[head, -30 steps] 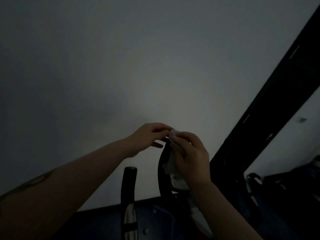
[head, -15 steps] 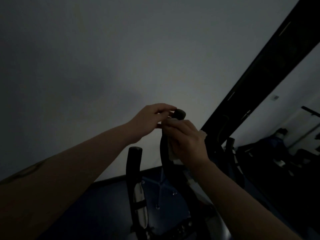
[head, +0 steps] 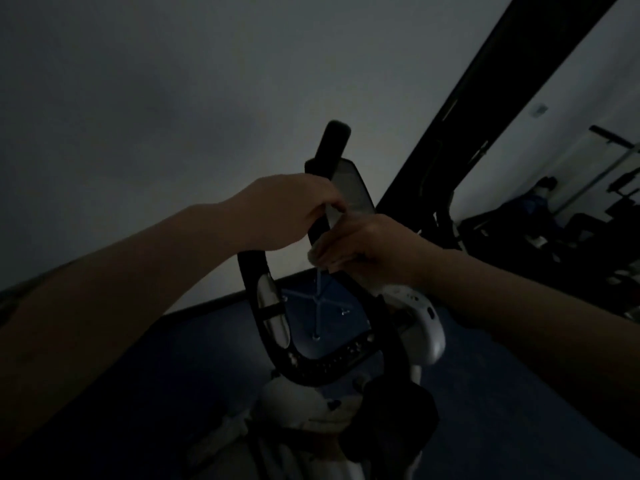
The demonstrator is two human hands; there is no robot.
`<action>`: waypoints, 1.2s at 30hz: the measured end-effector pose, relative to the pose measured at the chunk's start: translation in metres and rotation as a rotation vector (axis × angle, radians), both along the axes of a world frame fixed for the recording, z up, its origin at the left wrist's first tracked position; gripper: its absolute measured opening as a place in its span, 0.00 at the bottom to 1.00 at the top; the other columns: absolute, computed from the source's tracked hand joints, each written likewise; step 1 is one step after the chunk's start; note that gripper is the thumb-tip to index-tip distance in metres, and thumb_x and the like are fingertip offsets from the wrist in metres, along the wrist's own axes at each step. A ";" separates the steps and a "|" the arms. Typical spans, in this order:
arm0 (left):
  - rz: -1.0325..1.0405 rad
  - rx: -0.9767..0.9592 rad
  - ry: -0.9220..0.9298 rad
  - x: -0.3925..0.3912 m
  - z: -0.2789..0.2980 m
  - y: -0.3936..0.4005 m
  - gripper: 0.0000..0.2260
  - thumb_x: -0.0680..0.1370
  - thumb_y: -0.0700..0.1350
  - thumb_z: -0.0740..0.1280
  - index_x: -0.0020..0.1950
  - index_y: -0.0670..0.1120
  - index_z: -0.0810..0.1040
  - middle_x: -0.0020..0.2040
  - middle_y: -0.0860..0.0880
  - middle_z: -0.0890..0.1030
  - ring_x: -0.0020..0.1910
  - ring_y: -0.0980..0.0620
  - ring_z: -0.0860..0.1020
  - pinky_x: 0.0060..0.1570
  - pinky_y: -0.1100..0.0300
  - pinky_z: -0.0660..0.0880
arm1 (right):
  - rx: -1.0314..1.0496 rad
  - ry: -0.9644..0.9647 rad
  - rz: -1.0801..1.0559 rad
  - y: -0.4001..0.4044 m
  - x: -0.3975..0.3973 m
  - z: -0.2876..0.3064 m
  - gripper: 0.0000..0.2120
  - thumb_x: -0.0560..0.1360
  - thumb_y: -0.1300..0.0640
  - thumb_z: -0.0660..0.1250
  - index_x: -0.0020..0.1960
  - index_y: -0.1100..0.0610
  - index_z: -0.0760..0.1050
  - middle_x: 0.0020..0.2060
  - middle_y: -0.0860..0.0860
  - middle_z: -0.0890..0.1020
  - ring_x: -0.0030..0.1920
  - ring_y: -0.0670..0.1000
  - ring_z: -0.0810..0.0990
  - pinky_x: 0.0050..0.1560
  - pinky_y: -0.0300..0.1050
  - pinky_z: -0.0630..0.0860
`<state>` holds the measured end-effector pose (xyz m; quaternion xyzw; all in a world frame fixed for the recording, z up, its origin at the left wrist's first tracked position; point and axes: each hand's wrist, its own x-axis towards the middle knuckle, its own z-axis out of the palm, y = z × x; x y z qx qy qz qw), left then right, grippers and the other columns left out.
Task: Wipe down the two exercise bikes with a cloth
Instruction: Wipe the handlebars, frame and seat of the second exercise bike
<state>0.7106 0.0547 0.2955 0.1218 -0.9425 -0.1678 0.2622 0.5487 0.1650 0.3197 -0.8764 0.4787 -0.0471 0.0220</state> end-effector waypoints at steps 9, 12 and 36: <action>-0.170 -0.191 -0.003 -0.021 -0.024 0.034 0.14 0.76 0.40 0.59 0.57 0.49 0.79 0.53 0.48 0.82 0.52 0.47 0.78 0.51 0.48 0.76 | 0.030 0.174 -0.065 0.064 -0.032 -0.033 0.10 0.71 0.65 0.69 0.51 0.57 0.83 0.54 0.50 0.83 0.56 0.55 0.79 0.43 0.55 0.79; -0.175 -0.210 -0.027 -0.030 -0.038 0.046 0.14 0.76 0.39 0.63 0.59 0.50 0.79 0.55 0.50 0.81 0.55 0.50 0.77 0.55 0.52 0.75 | -0.059 0.048 -0.187 0.086 -0.033 -0.042 0.08 0.74 0.61 0.67 0.49 0.56 0.83 0.53 0.49 0.84 0.52 0.51 0.79 0.42 0.50 0.79; 0.808 0.788 0.566 0.038 -0.124 0.185 0.53 0.55 0.60 0.77 0.73 0.58 0.51 0.72 0.58 0.56 0.72 0.57 0.56 0.72 0.58 0.54 | -0.293 -0.338 -0.473 0.137 -0.037 -0.082 0.12 0.70 0.60 0.75 0.52 0.58 0.81 0.52 0.50 0.80 0.51 0.48 0.80 0.49 0.44 0.78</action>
